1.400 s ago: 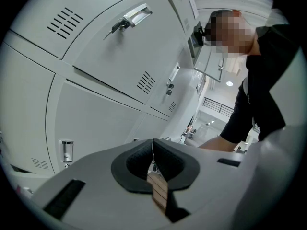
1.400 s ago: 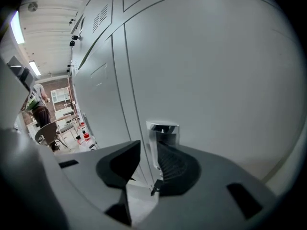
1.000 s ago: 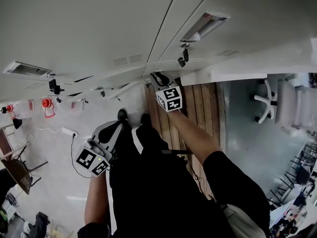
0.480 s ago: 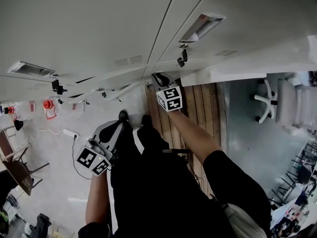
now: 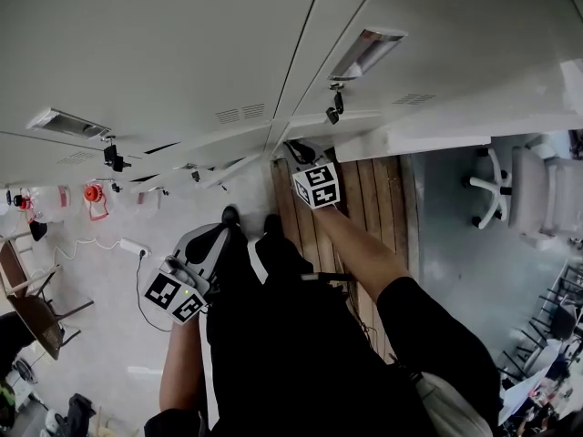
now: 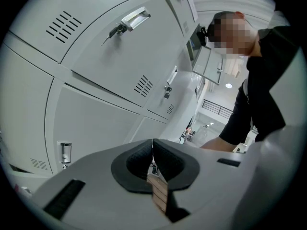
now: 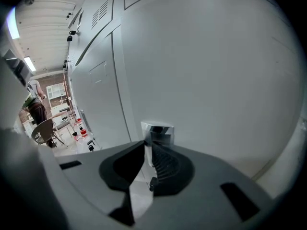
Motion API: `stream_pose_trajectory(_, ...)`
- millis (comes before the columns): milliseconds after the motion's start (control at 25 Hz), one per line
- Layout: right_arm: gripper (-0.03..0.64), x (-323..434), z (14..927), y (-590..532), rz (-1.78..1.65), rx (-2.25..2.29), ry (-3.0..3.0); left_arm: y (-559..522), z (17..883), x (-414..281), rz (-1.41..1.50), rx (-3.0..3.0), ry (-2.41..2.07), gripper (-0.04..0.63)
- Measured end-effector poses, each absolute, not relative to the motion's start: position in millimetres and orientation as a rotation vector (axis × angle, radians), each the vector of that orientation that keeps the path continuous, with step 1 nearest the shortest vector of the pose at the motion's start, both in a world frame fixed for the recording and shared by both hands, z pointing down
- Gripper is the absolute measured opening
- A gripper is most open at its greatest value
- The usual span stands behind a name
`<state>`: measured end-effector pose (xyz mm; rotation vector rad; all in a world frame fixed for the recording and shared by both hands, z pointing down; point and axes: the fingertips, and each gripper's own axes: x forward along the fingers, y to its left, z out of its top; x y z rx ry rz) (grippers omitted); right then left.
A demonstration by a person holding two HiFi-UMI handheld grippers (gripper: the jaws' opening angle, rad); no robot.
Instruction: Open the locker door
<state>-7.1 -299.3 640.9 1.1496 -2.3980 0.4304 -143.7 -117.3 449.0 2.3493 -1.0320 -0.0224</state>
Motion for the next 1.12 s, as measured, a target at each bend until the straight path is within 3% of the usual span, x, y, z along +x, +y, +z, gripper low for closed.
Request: stream_pose_trajectory(1120, 0.055, 5, 643, -260, 0.412, 1.039, -2.444, -104, 428, -127, -0.025, 2.378, -1.043, 0.017)
